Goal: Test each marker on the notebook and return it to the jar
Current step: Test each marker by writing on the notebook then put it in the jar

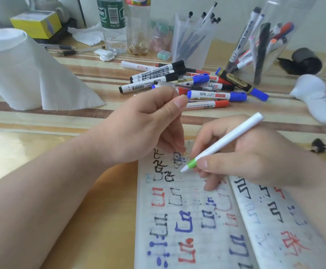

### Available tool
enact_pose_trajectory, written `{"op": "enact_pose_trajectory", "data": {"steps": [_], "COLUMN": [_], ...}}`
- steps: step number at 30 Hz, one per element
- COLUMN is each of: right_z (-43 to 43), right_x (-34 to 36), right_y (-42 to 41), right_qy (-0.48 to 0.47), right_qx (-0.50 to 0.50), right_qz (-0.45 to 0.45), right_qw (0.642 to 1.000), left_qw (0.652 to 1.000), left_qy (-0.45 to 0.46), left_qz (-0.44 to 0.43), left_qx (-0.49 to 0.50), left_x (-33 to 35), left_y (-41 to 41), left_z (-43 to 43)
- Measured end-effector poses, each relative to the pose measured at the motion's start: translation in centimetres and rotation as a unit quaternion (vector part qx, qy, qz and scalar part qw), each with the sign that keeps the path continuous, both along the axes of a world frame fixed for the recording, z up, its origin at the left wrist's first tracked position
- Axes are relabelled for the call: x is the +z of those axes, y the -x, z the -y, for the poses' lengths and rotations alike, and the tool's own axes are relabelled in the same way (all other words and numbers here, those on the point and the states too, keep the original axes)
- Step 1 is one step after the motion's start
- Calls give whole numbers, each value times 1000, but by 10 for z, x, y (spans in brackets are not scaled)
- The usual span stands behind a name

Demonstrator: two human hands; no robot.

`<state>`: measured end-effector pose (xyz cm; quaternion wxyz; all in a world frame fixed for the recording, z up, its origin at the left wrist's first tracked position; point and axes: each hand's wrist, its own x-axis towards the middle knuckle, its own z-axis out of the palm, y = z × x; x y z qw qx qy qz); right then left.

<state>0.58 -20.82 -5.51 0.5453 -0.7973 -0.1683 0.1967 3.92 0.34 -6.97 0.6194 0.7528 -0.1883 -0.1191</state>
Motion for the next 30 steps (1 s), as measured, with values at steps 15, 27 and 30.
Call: {"op": "enact_pose_trajectory", "data": {"steps": [15,27,30], "right_z": [-10,-11,-11], "right_x": [-5,-4,-3], "right_y": [1,1,2], "right_qy": [55,78,76], "right_qx": [-36,-23,-21], "right_qz": [66,63,66], "right_qw": [996,995,995], "left_qw": [1000,999,999], "left_qy": [-20,-34,-34], "left_qz": [-8,-13,-16], "left_qx": [-18,-13,-11], "left_x": [0,4,4], "left_y": [-1,2,2], "left_z": [3,4,4]}}
